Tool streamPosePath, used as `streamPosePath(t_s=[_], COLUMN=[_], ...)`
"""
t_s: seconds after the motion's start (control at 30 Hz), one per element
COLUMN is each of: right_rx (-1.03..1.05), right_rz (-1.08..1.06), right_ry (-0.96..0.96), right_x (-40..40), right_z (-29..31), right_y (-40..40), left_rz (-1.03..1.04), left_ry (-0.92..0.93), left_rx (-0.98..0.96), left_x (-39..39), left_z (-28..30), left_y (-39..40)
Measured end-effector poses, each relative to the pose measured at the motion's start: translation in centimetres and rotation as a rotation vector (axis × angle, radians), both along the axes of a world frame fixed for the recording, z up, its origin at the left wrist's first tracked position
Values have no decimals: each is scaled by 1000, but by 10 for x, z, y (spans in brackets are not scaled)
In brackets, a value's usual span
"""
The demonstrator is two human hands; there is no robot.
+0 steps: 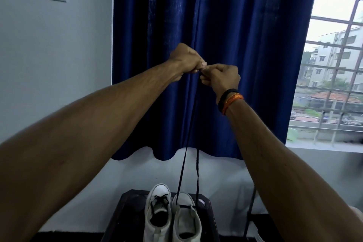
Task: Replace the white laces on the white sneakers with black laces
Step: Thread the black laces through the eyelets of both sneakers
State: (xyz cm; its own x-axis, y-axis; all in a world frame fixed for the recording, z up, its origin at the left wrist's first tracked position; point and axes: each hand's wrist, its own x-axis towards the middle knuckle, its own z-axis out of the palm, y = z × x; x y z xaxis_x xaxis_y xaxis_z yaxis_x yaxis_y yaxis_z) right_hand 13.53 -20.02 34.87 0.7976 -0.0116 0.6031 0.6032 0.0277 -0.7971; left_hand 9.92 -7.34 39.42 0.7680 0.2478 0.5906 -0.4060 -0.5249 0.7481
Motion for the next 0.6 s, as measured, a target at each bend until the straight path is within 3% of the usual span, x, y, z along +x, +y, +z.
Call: streamPosePath(t_s=[0.3,0.6], right_rx=[25,103], right_rz=[-54,58], right_ry=[-3,42], right_x=[-4,-10], right_z=[2,0], right_y=[3,2], left_rz=[89,110], left_ry=[-21,-45], left_rx=[155,239], left_x=[-3,0], left_z=[7,5], left_y=[-7,-6])
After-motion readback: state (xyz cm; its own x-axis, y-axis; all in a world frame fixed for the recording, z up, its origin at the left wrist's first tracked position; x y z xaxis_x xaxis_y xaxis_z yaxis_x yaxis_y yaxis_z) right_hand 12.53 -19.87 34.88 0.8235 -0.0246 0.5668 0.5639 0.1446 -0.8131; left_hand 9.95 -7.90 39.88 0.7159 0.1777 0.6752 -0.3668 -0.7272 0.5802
